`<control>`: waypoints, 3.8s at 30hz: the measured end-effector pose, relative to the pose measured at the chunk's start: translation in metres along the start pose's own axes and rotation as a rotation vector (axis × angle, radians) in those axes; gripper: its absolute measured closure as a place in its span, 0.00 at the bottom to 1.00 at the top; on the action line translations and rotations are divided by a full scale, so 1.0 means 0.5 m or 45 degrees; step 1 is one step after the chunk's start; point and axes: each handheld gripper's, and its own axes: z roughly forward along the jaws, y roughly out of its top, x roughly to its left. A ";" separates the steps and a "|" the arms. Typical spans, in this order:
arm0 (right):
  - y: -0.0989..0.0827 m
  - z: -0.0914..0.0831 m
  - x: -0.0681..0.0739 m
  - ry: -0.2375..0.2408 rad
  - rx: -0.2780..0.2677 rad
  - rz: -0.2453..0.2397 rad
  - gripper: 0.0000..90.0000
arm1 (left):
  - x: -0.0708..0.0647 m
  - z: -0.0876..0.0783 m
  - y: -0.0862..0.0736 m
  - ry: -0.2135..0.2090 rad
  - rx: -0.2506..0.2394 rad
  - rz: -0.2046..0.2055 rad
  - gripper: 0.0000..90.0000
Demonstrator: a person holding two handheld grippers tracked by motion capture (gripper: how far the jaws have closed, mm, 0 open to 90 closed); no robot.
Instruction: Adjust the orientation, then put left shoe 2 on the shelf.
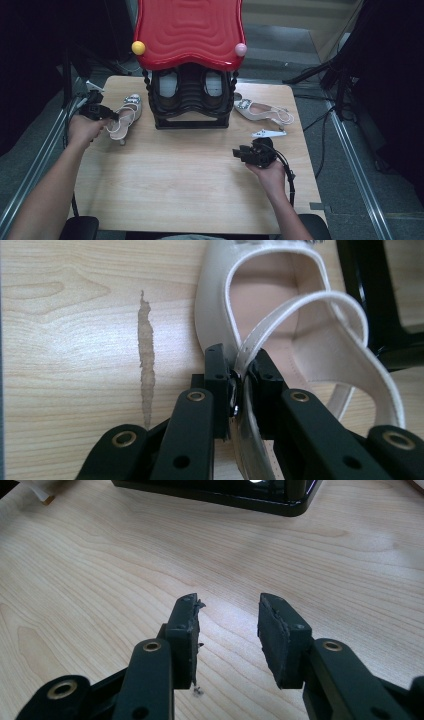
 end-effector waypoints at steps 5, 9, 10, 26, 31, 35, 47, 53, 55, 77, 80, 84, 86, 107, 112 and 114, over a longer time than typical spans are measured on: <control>0.000 0.001 0.001 -0.002 0.002 -0.002 0.69 | -0.001 -0.009 0.003 -0.026 -0.040 -0.025 0.92; 0.000 -0.001 0.000 -0.004 -0.001 -0.004 0.69 | -0.001 -0.017 0.004 -0.048 -0.070 -0.043 0.92; 0.000 -0.001 0.000 -0.002 -0.002 -0.002 0.69 | -0.001 -0.020 0.004 -0.053 -0.090 -0.058 0.92; 0.000 0.000 0.001 -0.003 -0.002 -0.005 0.69 | -0.014 -0.098 0.028 -0.091 -0.214 -0.063 0.92; 0.000 -0.001 0.000 -0.002 -0.005 -0.006 0.69 | -0.019 -0.127 0.043 -0.094 -0.253 -0.067 0.92; 0.000 0.000 0.001 0.000 -0.005 -0.005 0.69 | -0.023 -0.153 0.056 -0.113 -0.286 -0.068 0.92; 0.001 0.001 0.002 0.003 -0.001 -0.003 0.69 | -0.044 -0.232 0.098 -0.130 -0.378 -0.067 0.92; 0.000 0.002 0.002 0.005 0.003 -0.004 0.69 | -0.059 -0.271 0.119 -0.159 -0.428 -0.071 0.92; 0.001 0.000 0.002 0.003 0.000 -0.001 0.69 | -0.068 -0.285 0.129 -0.165 -0.451 -0.077 0.92; 0.001 -0.001 -0.001 0.006 -0.001 -0.002 0.68 | -0.199 -0.498 0.256 -0.138 -0.578 0.042 0.92; 0.001 0.000 0.001 0.006 0.001 0.001 0.68 | -0.226 -0.525 0.269 -0.139 -0.593 0.067 0.92; 0.001 -0.001 0.000 0.005 0.002 -0.001 0.68 | -0.270 -0.556 0.284 -0.162 -0.626 0.090 0.92; 0.001 -0.001 0.000 0.004 0.001 -0.002 0.68 | -0.298 -0.566 0.291 -0.188 -0.637 0.111 0.92; -0.002 -0.013 -0.005 0.001 -0.014 0.012 0.68 | -0.440 -0.451 0.303 -0.319 -0.588 0.176 0.92; -0.003 -0.015 -0.007 -0.003 -0.015 0.017 0.68 | -0.445 -0.435 0.293 -0.340 -0.565 0.185 0.92; -0.003 -0.014 -0.006 -0.002 -0.014 0.016 0.68 | -0.446 -0.432 0.288 -0.339 -0.564 0.186 0.91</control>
